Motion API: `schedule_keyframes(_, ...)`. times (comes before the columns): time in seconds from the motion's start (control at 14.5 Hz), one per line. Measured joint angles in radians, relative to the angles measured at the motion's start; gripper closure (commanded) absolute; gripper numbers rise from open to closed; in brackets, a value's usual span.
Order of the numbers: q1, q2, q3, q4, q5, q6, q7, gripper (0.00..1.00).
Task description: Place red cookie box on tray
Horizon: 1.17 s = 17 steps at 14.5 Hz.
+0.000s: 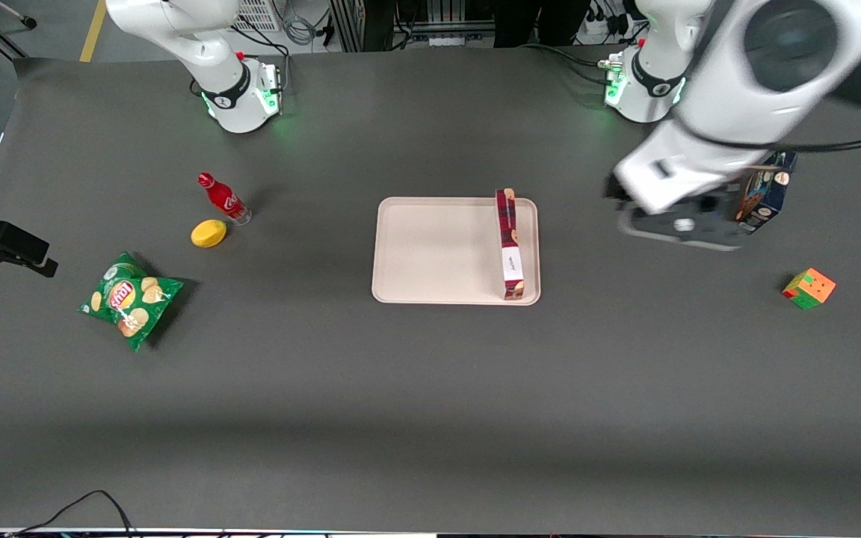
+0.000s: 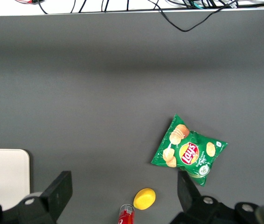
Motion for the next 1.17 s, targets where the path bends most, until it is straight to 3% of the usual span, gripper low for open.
schedule_keyframes(0.28, 0.003, -0.116, 0.145, -0.066, -0.014, 0.001, 0.067, 0.0)
schedule_keyframes(0.55, 0.001, -0.278, 0.25, -0.359, -0.117, 0.235, 0.089, 0.0)
schedule_keyframes(0.76, 0.001, -0.322, 0.263, -0.425, -0.145, 0.28, 0.093, 0.0)
schedule_keyframes(1.17, 0.0, -0.311, 0.264, -0.403, -0.161, 0.291, 0.093, 0.0)
